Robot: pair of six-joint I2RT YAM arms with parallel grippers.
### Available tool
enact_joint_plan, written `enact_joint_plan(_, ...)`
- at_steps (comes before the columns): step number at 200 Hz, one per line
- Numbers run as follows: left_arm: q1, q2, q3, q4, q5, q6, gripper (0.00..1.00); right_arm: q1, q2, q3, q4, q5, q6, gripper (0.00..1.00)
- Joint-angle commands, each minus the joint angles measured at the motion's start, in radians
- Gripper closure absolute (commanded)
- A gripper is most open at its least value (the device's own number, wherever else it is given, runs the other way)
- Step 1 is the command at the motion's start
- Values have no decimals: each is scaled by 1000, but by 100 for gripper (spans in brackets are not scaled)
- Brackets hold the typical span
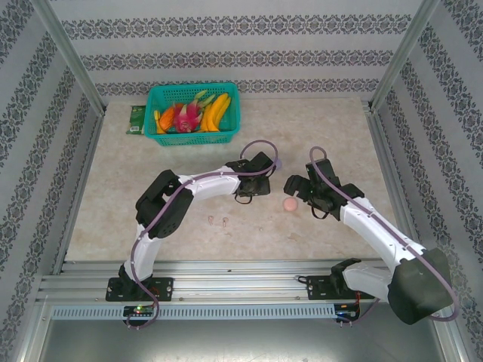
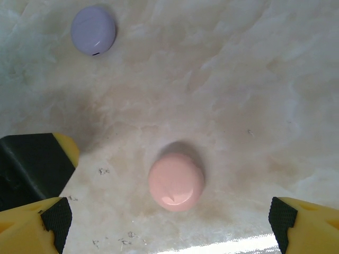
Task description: Insert the wireless bluetooth earbuds into the charging case
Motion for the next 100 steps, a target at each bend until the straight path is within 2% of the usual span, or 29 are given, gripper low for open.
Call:
enact_joint_plan(1, -8, -93, 13, 6, -88, 50, 37, -19, -8, -21, -30, 41, -1, 3)
enact_joint_plan(30, -8, -199, 1, 26, -166, 157, 21, -41, 26, -30, -17, 37, 2, 3)
enact_joint_plan(38, -8, -231, -1, 33, -189, 194, 10, -44, 38, -31, -14, 34, 4, 3)
enact_joint_plan(42, -8, -246, 0, 34, -202, 216, 1, -43, 44, -31, -13, 31, 6, 3)
enact_joint_plan(63, -6, -330, -9, 63, -264, 313, 0, -42, 67, -46, 3, 6, 27, 3)
enact_joint_plan(79, 2, -391, -30, 95, -324, 336, 0, -32, 73, -65, 18, -14, 46, 3)
enact_joint_plan(90, 17, -423, -44, 87, -374, 297, 0, -18, 75, -76, 24, -18, 56, 4)
enact_joint_plan(100, 29, -436, -36, 13, -471, 219, 0, -1, 77, -84, 30, -20, 63, 4)
